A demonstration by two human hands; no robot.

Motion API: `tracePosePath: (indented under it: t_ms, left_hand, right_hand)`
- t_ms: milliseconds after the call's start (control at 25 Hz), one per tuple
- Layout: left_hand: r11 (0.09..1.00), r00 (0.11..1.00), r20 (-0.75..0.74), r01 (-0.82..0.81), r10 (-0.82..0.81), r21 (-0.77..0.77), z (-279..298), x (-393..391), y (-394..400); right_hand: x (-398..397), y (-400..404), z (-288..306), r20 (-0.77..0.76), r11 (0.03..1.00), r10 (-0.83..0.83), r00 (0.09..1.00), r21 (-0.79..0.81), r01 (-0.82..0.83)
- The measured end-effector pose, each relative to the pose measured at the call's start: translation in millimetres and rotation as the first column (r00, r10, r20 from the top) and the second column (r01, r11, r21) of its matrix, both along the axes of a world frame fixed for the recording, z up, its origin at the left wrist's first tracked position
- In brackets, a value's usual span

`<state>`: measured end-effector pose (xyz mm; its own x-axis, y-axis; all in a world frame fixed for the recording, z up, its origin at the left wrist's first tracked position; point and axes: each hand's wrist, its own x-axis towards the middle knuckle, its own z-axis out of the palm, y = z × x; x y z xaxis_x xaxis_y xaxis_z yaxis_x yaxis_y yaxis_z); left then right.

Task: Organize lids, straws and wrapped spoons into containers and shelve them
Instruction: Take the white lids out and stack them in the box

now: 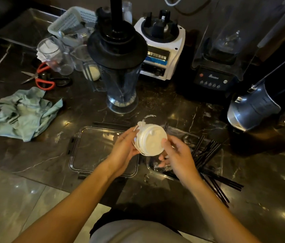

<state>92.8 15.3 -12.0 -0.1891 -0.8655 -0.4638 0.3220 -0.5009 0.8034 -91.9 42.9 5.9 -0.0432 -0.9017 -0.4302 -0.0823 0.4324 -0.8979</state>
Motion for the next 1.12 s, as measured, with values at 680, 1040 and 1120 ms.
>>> tracePosePath:
  t_ms: [680,1040,1120]
  left_hand:
    - [0.989,0.988,-0.098,-0.106,0.116,0.101,-5,38,6]
    - [0.985,0.978,-0.143,-0.142,0.154,0.095,-10,50,9]
    - [0.984,0.976,-0.14,-0.152,0.164,0.095,-13,50,7]
  right_hand:
    - [58,-12,8,-0.759,0.835,0.331,0.561,-0.041,-0.549]
    - [54,-13,2,-0.457,0.873,0.365,0.811,-0.135,-0.469]
    - [47,-12,-2,-0.355,0.894,0.346,0.868,-0.156,-0.42]
